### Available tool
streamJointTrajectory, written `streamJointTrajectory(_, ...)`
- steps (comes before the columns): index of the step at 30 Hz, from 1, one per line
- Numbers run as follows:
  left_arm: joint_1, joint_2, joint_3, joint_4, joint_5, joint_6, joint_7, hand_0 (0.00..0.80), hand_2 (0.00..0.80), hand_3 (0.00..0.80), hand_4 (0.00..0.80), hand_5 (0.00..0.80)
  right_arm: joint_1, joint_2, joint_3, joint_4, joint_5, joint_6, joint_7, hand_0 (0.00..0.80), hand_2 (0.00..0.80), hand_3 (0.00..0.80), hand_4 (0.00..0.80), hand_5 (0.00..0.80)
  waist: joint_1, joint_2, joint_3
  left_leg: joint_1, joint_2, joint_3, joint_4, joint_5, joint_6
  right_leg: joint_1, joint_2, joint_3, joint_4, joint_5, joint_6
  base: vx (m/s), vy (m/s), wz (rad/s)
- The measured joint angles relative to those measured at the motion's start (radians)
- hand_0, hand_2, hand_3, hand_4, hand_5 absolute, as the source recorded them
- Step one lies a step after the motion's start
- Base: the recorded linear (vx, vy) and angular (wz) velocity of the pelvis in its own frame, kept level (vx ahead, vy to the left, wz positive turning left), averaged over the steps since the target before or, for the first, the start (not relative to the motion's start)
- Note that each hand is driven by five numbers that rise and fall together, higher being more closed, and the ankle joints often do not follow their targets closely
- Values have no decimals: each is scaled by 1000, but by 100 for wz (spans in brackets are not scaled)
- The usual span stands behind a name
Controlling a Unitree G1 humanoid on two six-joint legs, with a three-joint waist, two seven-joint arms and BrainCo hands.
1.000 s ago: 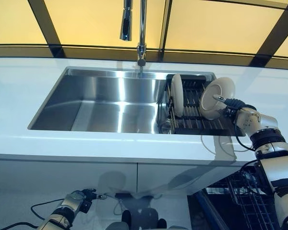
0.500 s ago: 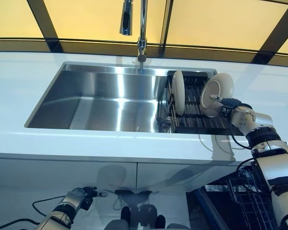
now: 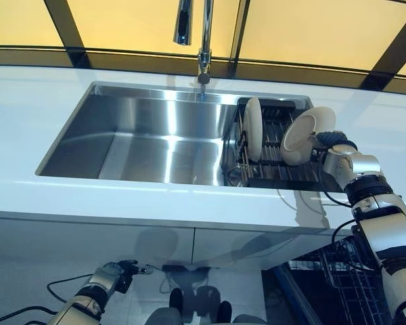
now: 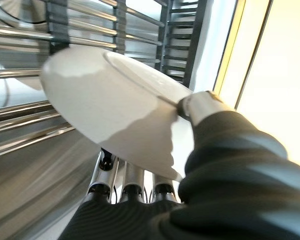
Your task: Take plates into dishwasher
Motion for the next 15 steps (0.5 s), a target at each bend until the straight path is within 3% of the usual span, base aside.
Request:
streamJointTrajectory(10, 1, -13, 1, -1, 0, -2, 15, 0, 0, 0, 0, 0, 0, 2, 0, -56, -7, -43, -28, 800, 800, 800, 800, 800, -1, 1, 2, -10, 0, 0, 0, 0, 0, -8, 0, -1, 0, 0, 0, 0, 0, 0)
streamJointTrajectory(15, 9, -14, 2, -14, 0, -6, 16, 0, 0, 0, 0, 0, 0, 6, 0, -218, -10, -118, -52, 800, 800, 800, 800, 800, -3, -1, 15, -9, 0, 0, 0, 0, 0, -8, 0, 0, 1, 1, 0, -3, 6, 0)
